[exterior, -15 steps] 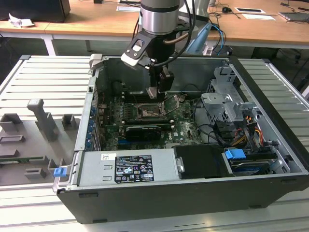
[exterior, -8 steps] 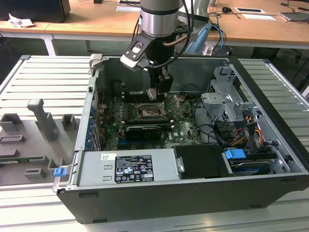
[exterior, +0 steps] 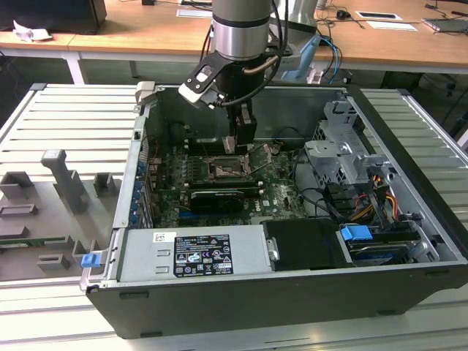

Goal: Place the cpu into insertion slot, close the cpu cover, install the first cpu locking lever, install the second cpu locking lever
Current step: 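Place the cpu into insertion slot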

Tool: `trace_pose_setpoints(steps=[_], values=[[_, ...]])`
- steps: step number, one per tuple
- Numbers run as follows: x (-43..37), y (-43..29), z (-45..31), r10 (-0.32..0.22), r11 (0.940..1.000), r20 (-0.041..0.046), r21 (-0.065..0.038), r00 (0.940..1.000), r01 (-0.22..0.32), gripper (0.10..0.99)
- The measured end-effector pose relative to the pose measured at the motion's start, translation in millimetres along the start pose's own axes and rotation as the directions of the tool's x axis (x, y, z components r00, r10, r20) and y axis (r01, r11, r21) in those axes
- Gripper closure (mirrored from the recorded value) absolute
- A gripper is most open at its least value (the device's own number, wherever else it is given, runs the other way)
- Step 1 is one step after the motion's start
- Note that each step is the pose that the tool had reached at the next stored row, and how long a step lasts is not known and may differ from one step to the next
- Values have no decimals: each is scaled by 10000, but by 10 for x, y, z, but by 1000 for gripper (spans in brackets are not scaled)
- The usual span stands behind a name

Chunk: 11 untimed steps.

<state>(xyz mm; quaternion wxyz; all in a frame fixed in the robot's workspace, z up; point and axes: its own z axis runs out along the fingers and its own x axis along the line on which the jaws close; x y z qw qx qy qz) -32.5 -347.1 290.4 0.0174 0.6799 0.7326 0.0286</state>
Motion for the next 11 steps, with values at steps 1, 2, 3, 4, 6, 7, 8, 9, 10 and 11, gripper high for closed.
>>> trace_pose_setpoints(steps=[1, 2, 3, 4, 6, 7, 8, 9, 10, 11], values=[[0, -1, 8, 162, 9999, 10, -2, 9999, -162, 557], [0, -1, 12, 229, 9997, 14, -4, 9997, -229, 557], [0, -1, 17, 303, 9995, 20, -5, 9995, -303, 557], [0, -2, 22, 354, 9994, 22, -6, 9994, -354, 557], [1, -2, 32, 519, 9987, 35, -7, 9986, -519, 557], [3, -3, 38, 569, 9984, 37, -9, 9984, -569, 557], [2, -3, 44, 612, 9981, 39, -10, 9981, -612, 557], [2, -3, 53, 698, 9976, 45, -11, 9975, -698, 557], [3, -12, 62, 837, 9965, 55, -13, 9965, -837, 557], [3, -14, 70, 957, 9954, 62, -16, 9954, -956, 557]])
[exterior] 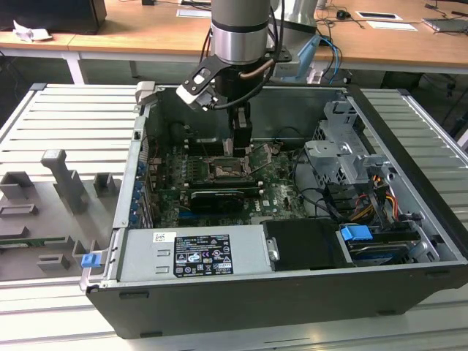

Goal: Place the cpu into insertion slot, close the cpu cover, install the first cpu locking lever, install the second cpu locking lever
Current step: 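Place the cpu into insertion slot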

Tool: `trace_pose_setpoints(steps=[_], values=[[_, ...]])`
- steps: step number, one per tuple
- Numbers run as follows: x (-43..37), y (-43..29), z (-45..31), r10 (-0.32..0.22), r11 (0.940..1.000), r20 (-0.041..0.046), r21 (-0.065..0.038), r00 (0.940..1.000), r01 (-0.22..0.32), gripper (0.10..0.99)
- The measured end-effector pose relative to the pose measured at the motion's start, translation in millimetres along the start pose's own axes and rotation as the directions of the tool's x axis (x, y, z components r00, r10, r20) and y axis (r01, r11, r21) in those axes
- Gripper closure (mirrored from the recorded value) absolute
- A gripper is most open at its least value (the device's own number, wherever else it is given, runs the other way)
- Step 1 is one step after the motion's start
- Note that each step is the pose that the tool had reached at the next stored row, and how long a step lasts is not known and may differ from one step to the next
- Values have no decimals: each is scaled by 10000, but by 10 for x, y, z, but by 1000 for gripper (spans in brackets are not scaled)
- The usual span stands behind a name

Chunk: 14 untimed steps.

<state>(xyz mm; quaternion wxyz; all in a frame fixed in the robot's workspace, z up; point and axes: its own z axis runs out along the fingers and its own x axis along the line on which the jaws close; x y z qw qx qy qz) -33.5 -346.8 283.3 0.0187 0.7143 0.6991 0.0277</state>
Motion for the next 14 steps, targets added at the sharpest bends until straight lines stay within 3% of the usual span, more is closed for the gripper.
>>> trace_pose_setpoints(steps=[5, 8, 14], values=[[0, -3, 39, 680, 9977, 44, -11, 9977, -680, 557], [-1, -5, 64, 1188, 9929, 85, -22, 9929, -1187, 557], [-1, -8, 106, 1253, 9921, 111, -27, 9921, -1253, 557]])
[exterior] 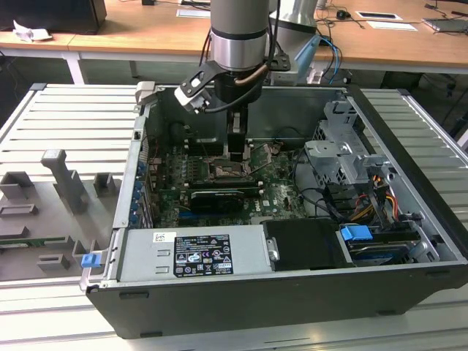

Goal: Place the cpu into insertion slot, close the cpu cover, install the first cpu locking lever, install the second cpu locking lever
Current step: 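Place the cpu into insertion slot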

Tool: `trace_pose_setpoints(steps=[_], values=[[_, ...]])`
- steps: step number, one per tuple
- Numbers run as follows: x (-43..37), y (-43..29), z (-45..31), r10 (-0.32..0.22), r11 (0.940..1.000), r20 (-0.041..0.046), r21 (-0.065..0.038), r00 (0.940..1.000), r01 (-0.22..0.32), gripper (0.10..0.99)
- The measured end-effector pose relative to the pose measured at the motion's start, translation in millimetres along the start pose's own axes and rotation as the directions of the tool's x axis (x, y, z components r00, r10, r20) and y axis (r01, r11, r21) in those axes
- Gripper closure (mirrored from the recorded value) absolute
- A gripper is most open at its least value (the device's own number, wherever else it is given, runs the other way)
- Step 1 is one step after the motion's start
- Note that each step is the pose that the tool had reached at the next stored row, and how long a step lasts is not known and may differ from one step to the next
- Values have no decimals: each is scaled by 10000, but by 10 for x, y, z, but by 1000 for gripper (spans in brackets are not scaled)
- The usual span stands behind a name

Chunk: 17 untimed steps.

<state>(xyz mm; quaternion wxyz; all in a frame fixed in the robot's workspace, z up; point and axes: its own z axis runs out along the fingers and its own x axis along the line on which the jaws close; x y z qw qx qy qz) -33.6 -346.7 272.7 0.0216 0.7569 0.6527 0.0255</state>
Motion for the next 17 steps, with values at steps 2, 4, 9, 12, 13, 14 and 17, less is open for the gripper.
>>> trace_pose_setpoints(steps=[2, 4, 9, 12, 13, 14, 17], values=[[0, -2, 32, 23, 10000, 0, 0, 10000, -23, 557], [0, -4, 56, 473, 9989, 31, -5, 9989, -473, 557], [17, -11, 126, 69, 10000, 4, 0, 10000, -69, 557], [17, -15, 158, -706, 9975, -47, 6, 9975, 706, 557], [17, -15, 166, -887, 9961, -60, 7, 9960, 887, 557], [17, -16, 177, -1067, 9943, -71, 8, 9943, 1067, 557], [17, -20, 218, -1336, 9910, -90, 8, 9910, 1336, 557]])
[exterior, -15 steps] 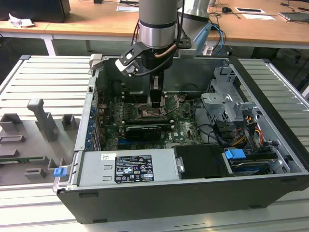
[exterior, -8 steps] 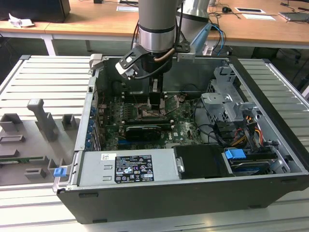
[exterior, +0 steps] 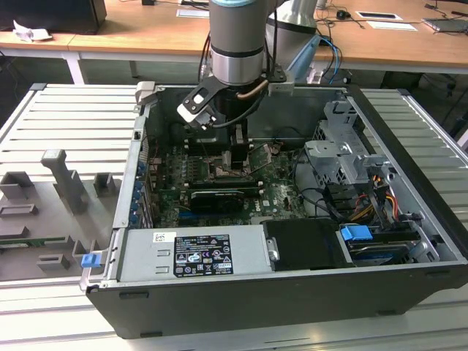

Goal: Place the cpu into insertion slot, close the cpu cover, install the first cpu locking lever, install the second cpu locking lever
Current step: 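Place the cpu into insertion slot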

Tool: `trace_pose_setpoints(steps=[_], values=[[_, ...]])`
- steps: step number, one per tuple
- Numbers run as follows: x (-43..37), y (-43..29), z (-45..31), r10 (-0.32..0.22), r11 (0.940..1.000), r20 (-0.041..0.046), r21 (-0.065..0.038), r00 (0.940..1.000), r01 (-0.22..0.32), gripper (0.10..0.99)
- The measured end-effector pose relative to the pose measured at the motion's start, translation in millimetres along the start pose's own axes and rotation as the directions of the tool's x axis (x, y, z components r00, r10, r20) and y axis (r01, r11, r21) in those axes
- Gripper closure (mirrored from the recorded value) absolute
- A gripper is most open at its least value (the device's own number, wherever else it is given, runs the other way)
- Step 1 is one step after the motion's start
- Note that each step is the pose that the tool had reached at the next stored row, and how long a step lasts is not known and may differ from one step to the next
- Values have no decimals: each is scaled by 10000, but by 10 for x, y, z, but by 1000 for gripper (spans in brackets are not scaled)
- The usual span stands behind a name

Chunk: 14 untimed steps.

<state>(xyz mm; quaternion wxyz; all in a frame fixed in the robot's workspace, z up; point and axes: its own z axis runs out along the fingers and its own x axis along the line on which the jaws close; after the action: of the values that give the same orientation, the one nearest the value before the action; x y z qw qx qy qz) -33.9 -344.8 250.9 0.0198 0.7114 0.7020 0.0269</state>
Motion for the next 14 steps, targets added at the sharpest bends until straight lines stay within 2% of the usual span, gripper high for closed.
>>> trace_pose_setpoints(steps=[6, 8, 10, 12, 14], values=[[-1, -23, 10, -6, 10000, 0, -9, 10000, 6, 557], [5, -74, 49, -6, 10000, 0, -8, 10000, 6, 557], [105, -78, 97, -5, 10000, -2, -10, 10000, 5, 557], [144, -81, 112, -5, 10000, 0, -9, 10000, 5, 557], [170, -99, 159, -6, 10000, -2, -9, 10000, 6, 557]])
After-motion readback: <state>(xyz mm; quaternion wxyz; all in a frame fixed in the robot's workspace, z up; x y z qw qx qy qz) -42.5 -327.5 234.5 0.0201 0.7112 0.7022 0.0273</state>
